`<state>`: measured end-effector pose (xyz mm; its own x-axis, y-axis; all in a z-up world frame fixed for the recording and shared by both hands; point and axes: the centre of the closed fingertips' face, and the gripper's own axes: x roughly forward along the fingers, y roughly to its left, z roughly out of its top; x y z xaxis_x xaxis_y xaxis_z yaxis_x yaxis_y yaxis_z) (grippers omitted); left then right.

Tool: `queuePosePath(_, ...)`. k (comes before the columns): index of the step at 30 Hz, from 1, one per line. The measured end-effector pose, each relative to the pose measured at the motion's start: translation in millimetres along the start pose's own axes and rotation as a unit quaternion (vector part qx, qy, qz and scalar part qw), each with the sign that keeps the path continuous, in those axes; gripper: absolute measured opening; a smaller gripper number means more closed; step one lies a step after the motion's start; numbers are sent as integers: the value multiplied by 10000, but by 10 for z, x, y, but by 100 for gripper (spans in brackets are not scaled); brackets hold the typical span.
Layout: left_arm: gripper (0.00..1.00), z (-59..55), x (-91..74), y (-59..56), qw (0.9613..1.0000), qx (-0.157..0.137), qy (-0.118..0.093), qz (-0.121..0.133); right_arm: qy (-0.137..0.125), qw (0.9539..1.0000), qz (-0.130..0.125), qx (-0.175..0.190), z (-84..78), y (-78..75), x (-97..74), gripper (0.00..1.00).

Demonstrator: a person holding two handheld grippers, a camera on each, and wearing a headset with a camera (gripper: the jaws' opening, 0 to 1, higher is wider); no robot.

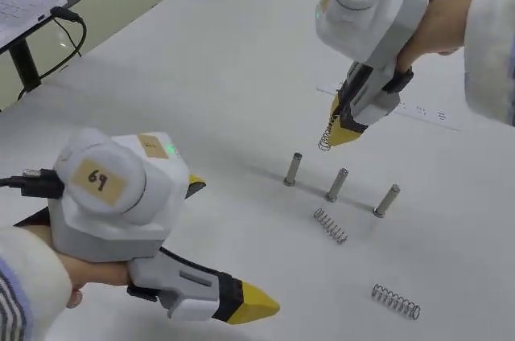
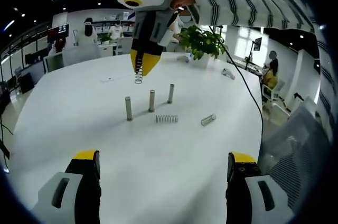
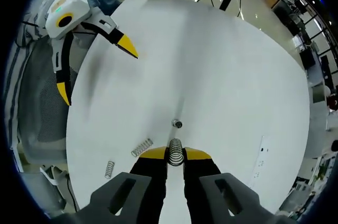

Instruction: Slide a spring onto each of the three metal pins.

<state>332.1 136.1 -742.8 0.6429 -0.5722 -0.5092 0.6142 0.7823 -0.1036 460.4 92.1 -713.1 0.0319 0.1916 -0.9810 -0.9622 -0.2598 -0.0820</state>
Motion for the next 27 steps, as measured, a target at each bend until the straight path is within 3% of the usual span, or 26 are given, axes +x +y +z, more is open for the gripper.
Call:
queuePosePath(6, 98, -1, -24, 38, 9997, 201, 99, 103, -16, 10000, 24, 58, 80, -190, 159, 8)
queuePosePath(11, 98, 31, -31, 57, 9995, 259, 0, 200, 20, 10000, 43, -28, 112, -175, 223, 8)
queuePosePath(16, 98, -27, -36, 68, 9992, 316, 129, 212, 12, 9999, 112, -33, 154, -175, 271, 8)
queuePosePath(27, 96, 8, -40, 116, 9989, 337, 60, 328, 65, 9998, 184, -92, 187, -143, 380, 8)
